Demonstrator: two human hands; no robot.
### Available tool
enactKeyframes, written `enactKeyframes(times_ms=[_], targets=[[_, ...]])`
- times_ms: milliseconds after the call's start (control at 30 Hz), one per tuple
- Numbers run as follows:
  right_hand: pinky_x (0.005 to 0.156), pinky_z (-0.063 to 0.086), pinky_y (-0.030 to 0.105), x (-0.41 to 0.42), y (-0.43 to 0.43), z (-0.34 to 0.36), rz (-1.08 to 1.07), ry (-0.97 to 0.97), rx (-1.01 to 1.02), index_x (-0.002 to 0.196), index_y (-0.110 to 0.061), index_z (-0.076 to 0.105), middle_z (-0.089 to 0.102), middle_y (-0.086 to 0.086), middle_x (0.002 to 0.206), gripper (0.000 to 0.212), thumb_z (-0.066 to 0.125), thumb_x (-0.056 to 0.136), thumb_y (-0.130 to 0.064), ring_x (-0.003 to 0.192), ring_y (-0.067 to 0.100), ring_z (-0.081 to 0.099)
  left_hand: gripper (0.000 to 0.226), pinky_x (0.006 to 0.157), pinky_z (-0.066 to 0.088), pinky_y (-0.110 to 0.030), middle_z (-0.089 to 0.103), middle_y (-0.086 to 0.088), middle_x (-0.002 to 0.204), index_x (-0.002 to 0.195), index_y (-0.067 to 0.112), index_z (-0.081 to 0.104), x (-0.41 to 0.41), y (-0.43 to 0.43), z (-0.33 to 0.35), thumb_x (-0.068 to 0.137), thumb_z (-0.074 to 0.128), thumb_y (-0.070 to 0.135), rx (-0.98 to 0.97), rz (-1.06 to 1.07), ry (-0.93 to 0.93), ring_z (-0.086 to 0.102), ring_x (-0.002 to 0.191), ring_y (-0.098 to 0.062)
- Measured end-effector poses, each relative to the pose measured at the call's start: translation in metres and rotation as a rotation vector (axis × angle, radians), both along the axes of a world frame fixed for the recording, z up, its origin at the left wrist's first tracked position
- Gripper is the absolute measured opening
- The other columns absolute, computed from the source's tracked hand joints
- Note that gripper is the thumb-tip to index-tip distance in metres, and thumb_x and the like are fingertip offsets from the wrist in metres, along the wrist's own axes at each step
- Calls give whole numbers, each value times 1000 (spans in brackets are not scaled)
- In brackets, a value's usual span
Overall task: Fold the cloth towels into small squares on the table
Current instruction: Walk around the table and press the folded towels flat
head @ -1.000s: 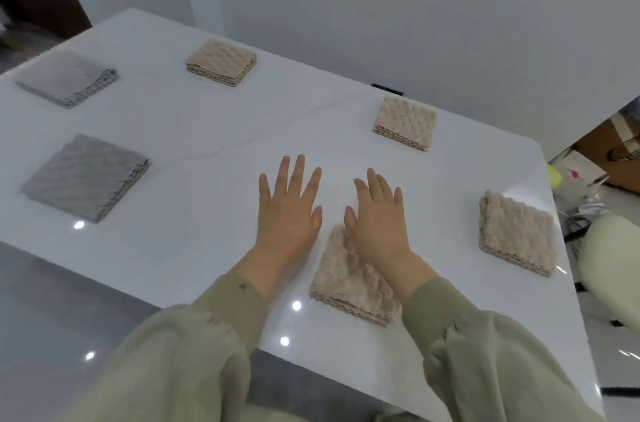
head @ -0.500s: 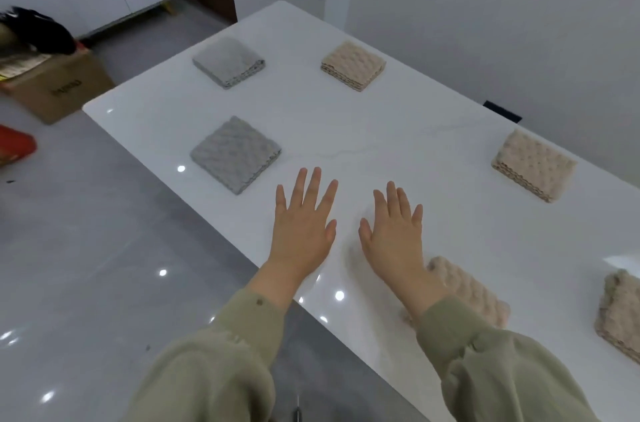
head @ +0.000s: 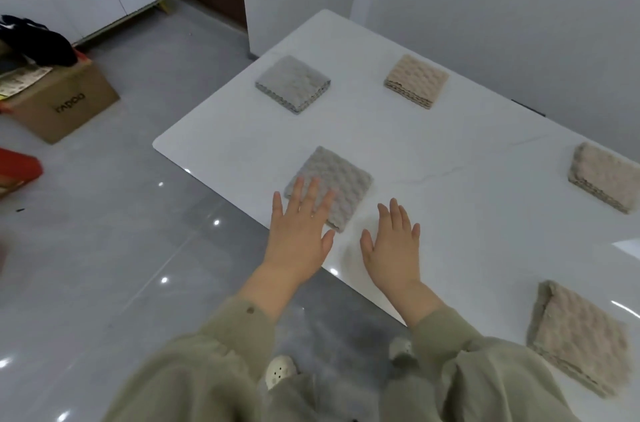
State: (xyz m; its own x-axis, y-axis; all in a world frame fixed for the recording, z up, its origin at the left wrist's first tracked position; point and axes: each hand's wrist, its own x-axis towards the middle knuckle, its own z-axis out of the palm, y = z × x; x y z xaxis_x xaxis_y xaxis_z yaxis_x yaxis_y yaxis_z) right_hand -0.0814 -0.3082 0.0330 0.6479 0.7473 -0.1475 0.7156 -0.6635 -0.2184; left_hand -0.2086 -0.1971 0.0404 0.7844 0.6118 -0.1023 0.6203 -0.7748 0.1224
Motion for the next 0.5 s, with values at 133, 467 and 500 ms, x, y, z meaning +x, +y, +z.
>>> enactKeyframes(times_ms=[133, 467, 500], targets=[[119, 9, 42, -4, 21, 9, -41, 116, 162, 148, -8, 22, 16, 9, 157, 57, 41, 97, -28, 146, 24, 12, 64, 116, -3, -51, -14, -5, 158, 150, 24, -7, 0, 22, 8, 99, 26, 42, -84, -40, -3, -18, 144, -24], [107, 18, 20, 28, 64, -9, -469, 710, 577, 151, -19, 12, 18, -5, 157, 57, 37, 101, -30, 143, 12, 20, 53, 114, 10, -22, 10, 9, 158, 150, 27, 13, 32, 104, -23, 102, 34, 31, -948, 371, -511, 9, 144, -6], [107, 18, 21, 29, 68, -15, -519, 735, 584, 151, -19, 13, 18, -3, 157, 56, 36, 101, -31, 143, 14, 20, 52, 114, 13, -23, 12, 9, 158, 150, 28, 15, 34, 111, -24, 102, 34, 31, -1001, 404, -499, 13, 143, -6]])
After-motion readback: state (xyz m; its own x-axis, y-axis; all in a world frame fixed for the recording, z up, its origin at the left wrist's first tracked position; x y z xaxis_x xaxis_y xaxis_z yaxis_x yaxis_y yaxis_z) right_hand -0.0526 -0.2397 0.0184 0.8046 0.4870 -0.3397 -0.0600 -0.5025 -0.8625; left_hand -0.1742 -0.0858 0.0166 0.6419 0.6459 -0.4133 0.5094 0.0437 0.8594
